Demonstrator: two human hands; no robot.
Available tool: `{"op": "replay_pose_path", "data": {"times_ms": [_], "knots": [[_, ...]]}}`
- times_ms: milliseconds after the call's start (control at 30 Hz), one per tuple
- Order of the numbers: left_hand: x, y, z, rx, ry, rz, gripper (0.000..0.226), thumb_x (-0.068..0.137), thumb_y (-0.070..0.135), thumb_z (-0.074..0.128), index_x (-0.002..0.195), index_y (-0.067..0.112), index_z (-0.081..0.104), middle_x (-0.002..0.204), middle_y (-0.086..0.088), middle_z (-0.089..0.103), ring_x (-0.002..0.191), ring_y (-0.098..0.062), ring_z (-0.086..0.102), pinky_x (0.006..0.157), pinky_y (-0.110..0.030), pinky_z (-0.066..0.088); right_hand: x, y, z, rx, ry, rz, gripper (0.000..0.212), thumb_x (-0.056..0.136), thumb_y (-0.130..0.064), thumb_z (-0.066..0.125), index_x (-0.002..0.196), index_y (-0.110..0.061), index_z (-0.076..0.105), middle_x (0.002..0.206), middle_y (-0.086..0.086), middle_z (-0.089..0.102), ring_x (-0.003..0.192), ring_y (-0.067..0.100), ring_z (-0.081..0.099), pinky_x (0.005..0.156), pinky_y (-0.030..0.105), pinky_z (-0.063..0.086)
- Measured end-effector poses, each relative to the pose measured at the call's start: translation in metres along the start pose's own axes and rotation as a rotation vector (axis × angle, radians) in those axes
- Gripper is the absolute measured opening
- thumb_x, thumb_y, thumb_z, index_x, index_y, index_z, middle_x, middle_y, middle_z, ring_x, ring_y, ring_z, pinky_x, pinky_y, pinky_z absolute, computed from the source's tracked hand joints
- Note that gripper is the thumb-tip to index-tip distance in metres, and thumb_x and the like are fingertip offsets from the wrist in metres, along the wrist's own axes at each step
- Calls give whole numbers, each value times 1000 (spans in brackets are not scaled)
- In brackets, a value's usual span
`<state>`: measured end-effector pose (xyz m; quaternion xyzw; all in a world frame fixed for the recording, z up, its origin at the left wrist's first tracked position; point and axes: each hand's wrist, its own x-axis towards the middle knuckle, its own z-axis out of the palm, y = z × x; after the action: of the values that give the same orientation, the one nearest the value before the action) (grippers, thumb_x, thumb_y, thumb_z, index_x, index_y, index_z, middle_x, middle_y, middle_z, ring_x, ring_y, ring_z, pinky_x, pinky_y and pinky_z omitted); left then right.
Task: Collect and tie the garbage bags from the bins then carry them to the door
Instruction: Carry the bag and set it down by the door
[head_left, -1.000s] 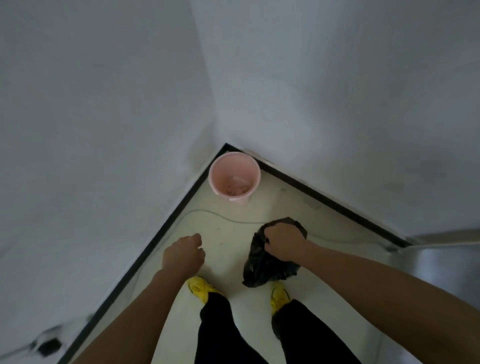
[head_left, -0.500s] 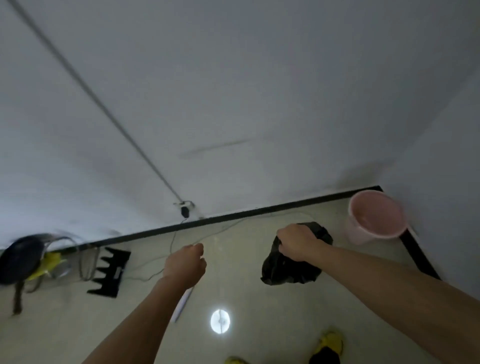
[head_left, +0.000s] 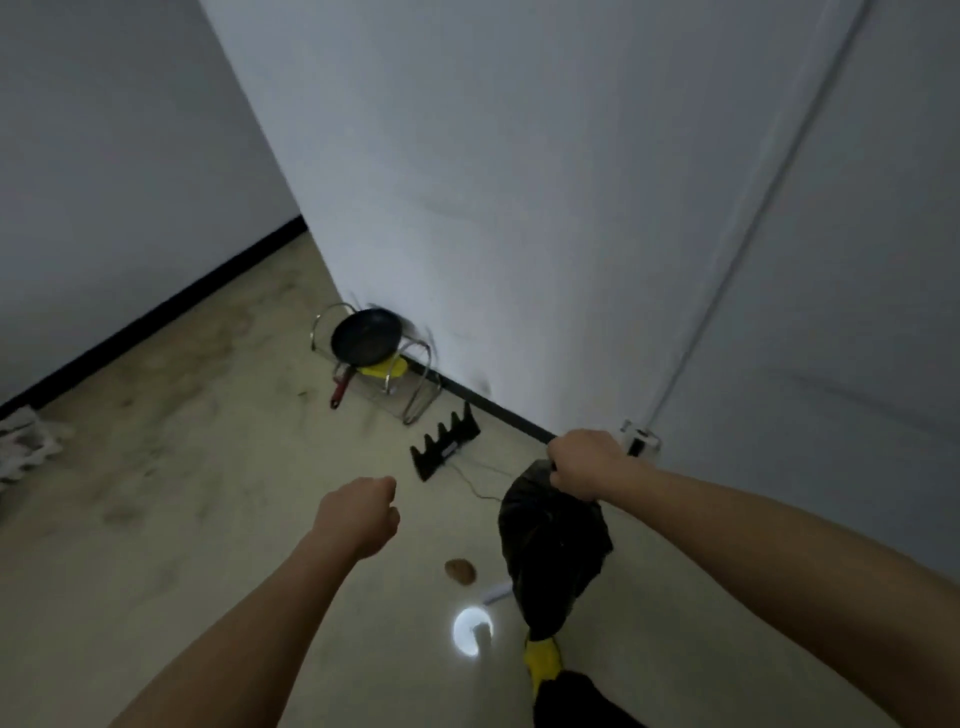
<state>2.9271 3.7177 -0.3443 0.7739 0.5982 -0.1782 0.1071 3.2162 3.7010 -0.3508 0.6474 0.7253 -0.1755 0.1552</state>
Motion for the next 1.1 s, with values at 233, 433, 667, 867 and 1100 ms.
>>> {"op": "replay_pose_path", "data": {"times_ms": [233, 433, 667, 867, 1100], "knots": [[23, -171, -20, -141, 2, -362, 27, 95, 30, 44, 116, 16, 55, 119, -8, 60, 104, -25, 59, 82, -34, 47, 170, -157, -76, -131, 52, -362, 27, 88, -26, 48, 105, -8, 60, 112, 16, 64, 101, 34, 62, 79, 35, 48], [21, -302, -25, -233, 8, -607, 26, 95, 32, 45, 113, 17, 55, 117, -6, 61, 103, -25, 59, 82, -32, 47, 278, -285, -145, -258, 70, -573, 25, 90, -32, 50, 103, -12, 58, 110, 15, 64, 100, 33, 62, 77, 35, 47], [75, -460, -12, -260, -32, -699, 25, 95, 31, 44, 114, 17, 55, 115, -6, 61, 100, -24, 60, 79, -33, 46, 416, -425, -183, -347, 111, -641, 31, 86, -31, 50, 107, -11, 62, 112, 13, 66, 104, 31, 62, 80, 34, 49], [152, -611, -54, -231, -40, -620, 26, 95, 29, 44, 115, 17, 54, 119, -8, 59, 104, -26, 59, 83, -34, 47, 518, -534, -240, -278, 112, -587, 30, 90, -32, 49, 107, -10, 60, 110, 12, 64, 101, 31, 61, 75, 32, 45], [274, -744, -128, -181, 2, -527, 27, 96, 29, 42, 116, 14, 53, 119, -10, 58, 105, -28, 58, 82, -34, 45, 638, -606, -326, -176, 181, -530, 27, 91, -34, 48, 99, -12, 61, 93, 8, 62, 88, 27, 62, 65, 30, 44]]}}
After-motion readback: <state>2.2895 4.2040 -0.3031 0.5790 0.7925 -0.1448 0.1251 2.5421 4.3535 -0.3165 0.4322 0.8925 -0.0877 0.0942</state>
